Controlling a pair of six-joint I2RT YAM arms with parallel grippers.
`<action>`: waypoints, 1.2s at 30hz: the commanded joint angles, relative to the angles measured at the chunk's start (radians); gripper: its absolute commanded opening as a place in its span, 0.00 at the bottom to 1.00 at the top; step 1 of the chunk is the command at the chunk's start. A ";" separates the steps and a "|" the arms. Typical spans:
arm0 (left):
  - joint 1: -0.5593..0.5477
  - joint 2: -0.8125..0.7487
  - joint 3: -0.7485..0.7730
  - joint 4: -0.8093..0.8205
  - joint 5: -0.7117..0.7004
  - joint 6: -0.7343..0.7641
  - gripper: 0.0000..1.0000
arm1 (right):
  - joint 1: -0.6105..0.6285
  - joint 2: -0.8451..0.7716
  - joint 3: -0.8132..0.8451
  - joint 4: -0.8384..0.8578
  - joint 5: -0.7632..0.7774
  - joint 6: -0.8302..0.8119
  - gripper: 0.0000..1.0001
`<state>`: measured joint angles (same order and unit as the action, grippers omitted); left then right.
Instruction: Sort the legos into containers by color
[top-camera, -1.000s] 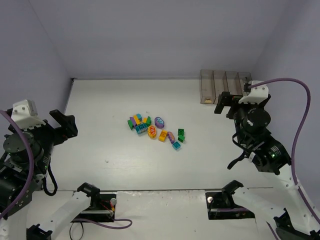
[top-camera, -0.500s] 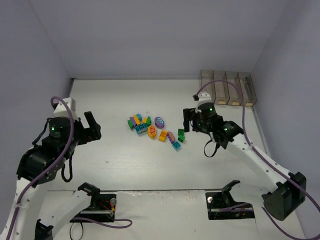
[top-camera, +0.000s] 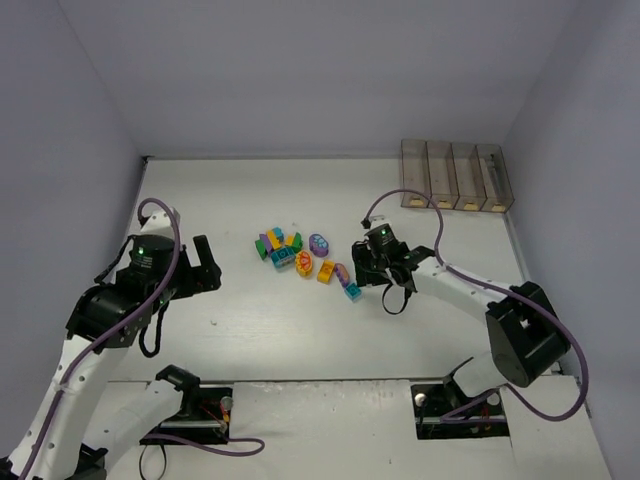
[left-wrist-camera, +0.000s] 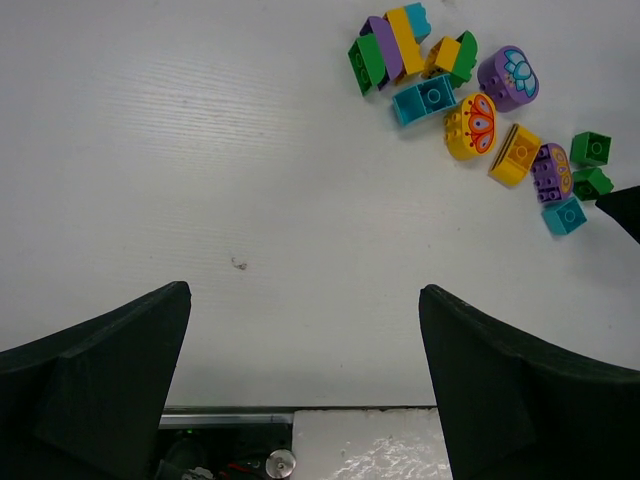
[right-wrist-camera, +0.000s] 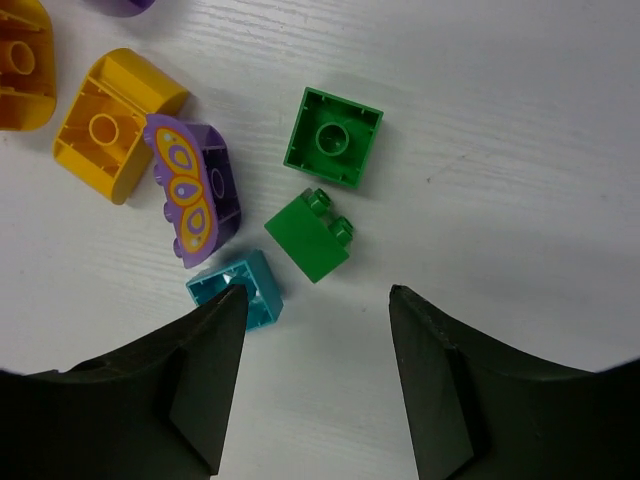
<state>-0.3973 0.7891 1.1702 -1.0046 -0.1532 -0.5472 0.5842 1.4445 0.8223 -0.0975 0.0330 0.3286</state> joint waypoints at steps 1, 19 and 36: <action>0.005 0.022 -0.007 0.052 0.032 -0.023 0.90 | 0.006 0.057 0.006 0.125 -0.005 -0.003 0.55; 0.005 0.050 -0.052 0.083 0.090 -0.016 0.90 | 0.002 0.087 0.057 0.159 0.071 0.018 0.00; 0.003 0.061 -0.132 0.219 0.241 0.012 0.90 | -0.701 0.189 0.518 0.030 0.133 -0.143 0.00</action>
<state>-0.3973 0.8394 1.0187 -0.8627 0.0647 -0.5556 -0.0582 1.5524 1.2575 -0.0647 0.1635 0.2096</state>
